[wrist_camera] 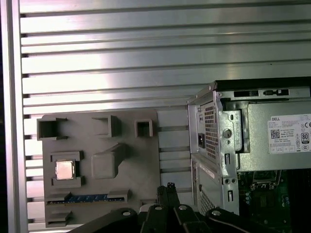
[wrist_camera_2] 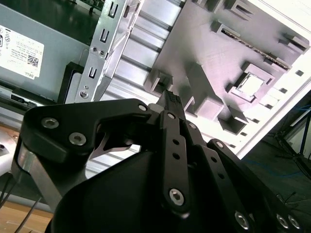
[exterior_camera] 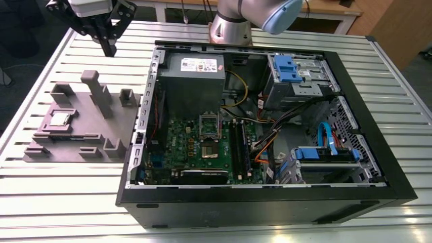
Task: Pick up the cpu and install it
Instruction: 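Reach for the cpu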
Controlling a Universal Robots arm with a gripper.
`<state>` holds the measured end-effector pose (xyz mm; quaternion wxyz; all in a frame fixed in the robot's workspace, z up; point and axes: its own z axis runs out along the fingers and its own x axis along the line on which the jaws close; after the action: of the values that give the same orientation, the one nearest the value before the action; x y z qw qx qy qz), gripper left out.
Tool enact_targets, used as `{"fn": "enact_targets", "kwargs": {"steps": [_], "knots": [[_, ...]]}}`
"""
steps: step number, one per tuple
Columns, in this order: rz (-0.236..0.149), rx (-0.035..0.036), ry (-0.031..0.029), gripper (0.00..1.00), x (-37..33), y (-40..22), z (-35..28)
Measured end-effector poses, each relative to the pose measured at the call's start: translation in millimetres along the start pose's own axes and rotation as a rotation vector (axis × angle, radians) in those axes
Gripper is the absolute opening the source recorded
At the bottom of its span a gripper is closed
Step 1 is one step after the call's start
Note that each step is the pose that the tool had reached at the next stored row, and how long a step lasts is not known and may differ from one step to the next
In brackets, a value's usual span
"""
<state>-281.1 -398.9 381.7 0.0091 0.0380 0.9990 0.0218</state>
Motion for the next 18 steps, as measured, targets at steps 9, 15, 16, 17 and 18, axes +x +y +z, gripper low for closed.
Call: {"fn": "enact_targets", "kwargs": {"steps": [9,15,16,17,18], "knots": [[0.0,0.0,0.0,0.11,3.1,-0.2,-0.1],[0.0,0.0,0.0,0.11,4.2,-0.3,-0.1],[0.0,0.0,0.0001,0.11,4.6,-0.4,-0.1],[0.0,0.0001,0.0001,0.11,5.2,-0.4,-0.1],[0.0,0.0,0.0001,0.11,5.6,-0.4,-0.1]]}}
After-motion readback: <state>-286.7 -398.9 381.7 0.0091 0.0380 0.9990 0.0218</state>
